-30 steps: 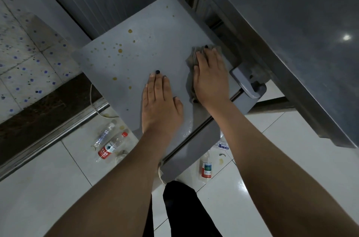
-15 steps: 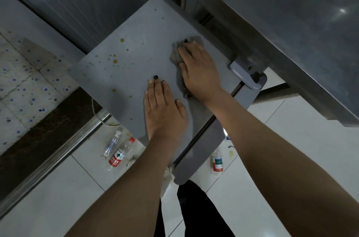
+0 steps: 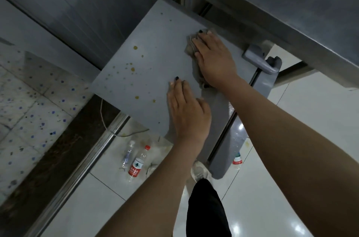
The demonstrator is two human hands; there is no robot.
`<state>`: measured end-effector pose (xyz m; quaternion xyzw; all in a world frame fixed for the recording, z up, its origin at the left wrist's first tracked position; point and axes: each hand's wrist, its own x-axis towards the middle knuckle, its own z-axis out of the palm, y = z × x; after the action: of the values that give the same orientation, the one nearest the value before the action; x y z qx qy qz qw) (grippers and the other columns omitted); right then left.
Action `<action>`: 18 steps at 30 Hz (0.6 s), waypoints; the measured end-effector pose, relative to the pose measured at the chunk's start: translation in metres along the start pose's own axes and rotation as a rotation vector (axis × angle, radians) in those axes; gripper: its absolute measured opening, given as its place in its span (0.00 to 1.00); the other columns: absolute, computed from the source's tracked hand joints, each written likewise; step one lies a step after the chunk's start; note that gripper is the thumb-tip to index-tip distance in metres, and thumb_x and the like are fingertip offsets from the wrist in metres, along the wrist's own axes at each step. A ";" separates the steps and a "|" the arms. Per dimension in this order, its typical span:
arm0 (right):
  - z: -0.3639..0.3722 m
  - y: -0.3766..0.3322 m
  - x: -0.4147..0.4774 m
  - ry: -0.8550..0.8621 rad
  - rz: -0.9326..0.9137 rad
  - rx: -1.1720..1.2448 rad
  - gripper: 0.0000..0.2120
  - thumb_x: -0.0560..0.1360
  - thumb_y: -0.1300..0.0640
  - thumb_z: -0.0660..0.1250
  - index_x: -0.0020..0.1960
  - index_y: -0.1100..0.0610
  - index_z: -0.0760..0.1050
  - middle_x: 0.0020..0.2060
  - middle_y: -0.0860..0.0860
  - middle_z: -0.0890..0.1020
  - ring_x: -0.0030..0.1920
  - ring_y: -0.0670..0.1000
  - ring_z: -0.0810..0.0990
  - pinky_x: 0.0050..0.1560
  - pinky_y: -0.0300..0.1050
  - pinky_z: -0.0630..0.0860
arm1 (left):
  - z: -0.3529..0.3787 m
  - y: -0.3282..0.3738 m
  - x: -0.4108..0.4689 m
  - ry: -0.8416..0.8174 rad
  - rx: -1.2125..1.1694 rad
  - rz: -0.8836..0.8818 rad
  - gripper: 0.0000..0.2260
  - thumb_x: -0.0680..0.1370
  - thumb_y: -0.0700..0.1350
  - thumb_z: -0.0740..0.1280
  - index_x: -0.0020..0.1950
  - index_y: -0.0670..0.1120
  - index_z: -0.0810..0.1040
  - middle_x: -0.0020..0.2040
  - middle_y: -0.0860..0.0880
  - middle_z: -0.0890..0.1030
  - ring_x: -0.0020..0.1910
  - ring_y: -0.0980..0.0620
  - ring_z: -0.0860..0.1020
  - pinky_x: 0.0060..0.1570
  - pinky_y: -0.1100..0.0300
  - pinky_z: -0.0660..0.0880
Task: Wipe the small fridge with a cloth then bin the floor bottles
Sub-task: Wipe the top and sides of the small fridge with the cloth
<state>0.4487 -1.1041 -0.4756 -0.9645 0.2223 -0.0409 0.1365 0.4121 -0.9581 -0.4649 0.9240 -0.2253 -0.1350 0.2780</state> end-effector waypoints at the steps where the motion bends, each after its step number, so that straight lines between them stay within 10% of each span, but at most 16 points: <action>1: 0.001 -0.001 0.000 0.009 0.002 -0.008 0.21 0.80 0.54 0.52 0.70 0.61 0.66 0.71 0.60 0.66 0.73 0.60 0.60 0.73 0.50 0.53 | -0.007 -0.003 0.000 -0.031 -0.072 0.022 0.25 0.77 0.43 0.54 0.73 0.37 0.58 0.76 0.41 0.56 0.76 0.46 0.50 0.74 0.55 0.46; 6: 0.006 -0.004 0.001 0.062 0.074 -0.017 0.20 0.81 0.56 0.54 0.71 0.62 0.65 0.71 0.60 0.66 0.73 0.60 0.59 0.73 0.49 0.53 | -0.055 -0.041 0.002 0.060 -0.185 0.157 0.23 0.77 0.42 0.54 0.71 0.38 0.63 0.74 0.42 0.59 0.74 0.50 0.51 0.72 0.55 0.50; 13: 0.012 -0.015 0.000 0.098 0.168 -0.017 0.20 0.80 0.57 0.53 0.71 0.61 0.64 0.72 0.60 0.64 0.73 0.60 0.58 0.72 0.53 0.55 | -0.101 -0.125 0.049 0.304 -0.352 -0.172 0.19 0.80 0.37 0.54 0.71 0.42 0.63 0.75 0.46 0.57 0.74 0.49 0.57 0.70 0.57 0.62; 18: 0.016 -0.030 -0.002 0.100 0.205 0.017 0.21 0.81 0.56 0.53 0.72 0.59 0.62 0.73 0.58 0.62 0.74 0.58 0.56 0.73 0.52 0.54 | -0.111 -0.164 0.083 0.104 -0.605 -0.352 0.16 0.83 0.46 0.49 0.67 0.46 0.70 0.62 0.49 0.73 0.59 0.55 0.71 0.44 0.74 0.68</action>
<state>0.4616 -1.0738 -0.4823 -0.9324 0.3257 -0.0766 0.1368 0.5813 -0.8262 -0.4796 0.8300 0.0019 -0.1942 0.5229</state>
